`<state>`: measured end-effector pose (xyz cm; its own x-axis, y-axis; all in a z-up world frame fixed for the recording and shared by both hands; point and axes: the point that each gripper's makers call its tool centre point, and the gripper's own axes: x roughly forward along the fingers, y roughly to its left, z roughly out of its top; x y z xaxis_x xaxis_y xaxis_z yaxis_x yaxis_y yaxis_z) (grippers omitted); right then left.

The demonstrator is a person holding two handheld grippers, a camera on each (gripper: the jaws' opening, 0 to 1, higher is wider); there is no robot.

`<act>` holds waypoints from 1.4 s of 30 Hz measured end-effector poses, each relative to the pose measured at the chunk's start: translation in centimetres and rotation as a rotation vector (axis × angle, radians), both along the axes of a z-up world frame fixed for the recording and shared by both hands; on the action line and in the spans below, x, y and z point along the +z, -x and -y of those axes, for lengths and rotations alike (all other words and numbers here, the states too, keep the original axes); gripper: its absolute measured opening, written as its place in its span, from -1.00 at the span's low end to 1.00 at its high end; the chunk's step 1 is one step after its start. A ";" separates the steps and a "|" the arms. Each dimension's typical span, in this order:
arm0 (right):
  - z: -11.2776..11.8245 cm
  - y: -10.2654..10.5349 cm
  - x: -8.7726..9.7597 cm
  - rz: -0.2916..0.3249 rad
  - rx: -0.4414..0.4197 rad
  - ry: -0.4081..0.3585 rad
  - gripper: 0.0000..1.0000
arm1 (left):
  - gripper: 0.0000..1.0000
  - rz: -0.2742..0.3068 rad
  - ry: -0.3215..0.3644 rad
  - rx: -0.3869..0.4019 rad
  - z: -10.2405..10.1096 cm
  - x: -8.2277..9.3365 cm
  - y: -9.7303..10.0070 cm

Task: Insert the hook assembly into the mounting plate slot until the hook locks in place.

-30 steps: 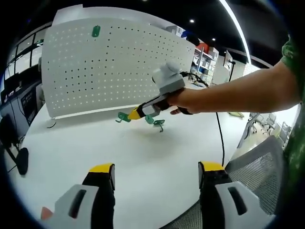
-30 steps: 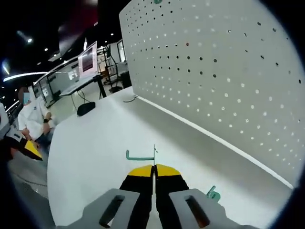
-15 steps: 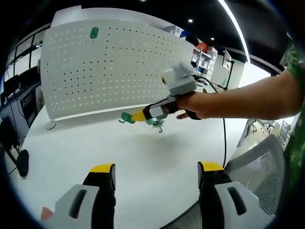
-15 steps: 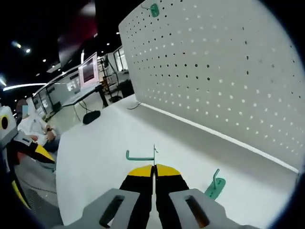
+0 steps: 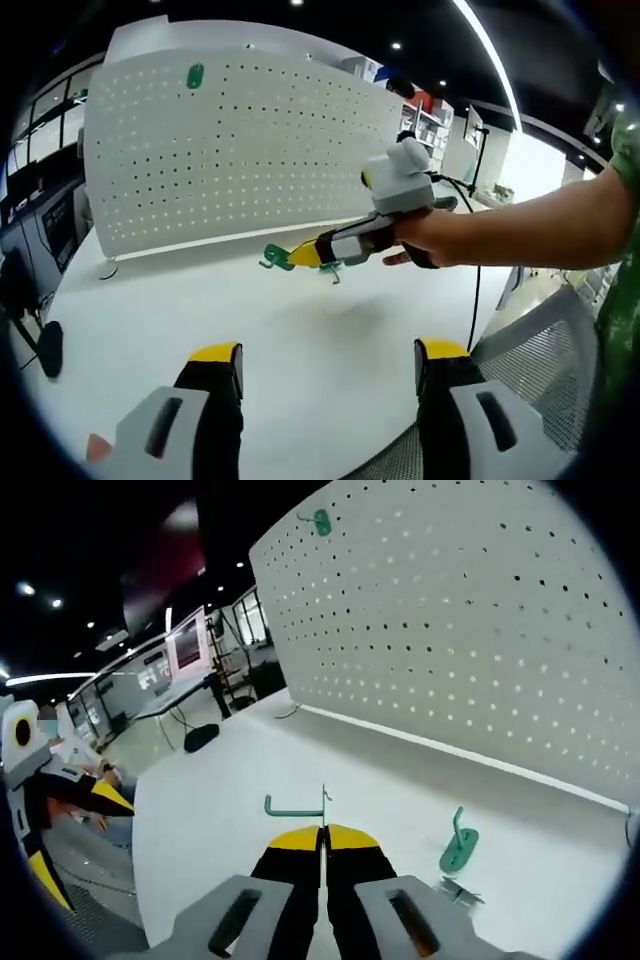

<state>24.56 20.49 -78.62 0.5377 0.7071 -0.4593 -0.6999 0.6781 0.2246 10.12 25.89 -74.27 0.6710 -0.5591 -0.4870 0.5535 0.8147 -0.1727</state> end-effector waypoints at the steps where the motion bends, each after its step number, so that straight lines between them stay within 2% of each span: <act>1: 0.1 0.1 0.1 0.002 -0.003 -0.005 -1.00 | 0.43 0.001 0.001 0.000 0.0 0.1 0.0; 15: -0.1 2.2 3.6 0.047 -0.039 -0.131 -1.00 | 0.42 0.041 0.036 0.025 -0.7 2.7 -0.8; 21: -0.7 2.7 6.6 0.102 -0.050 -0.226 -1.00 | 0.41 0.060 0.045 0.037 -1.2 4.0 -1.1; 31: -1.6 3.3 11.4 0.205 -0.058 -0.358 -1.00 | 0.41 0.144 0.070 0.055 -1.7 8.0 -2.6; 42: -2.2 3.5 16.7 0.337 -0.068 -0.449 -1.00 | 0.39 0.245 0.120 0.069 -1.9 13.0 -4.4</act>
<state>21.02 22.71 -61.93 0.6535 0.7524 0.0832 -0.7410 0.6134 0.2731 14.53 27.82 -61.30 0.7989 -0.5520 -0.2390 0.5347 0.8337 -0.1381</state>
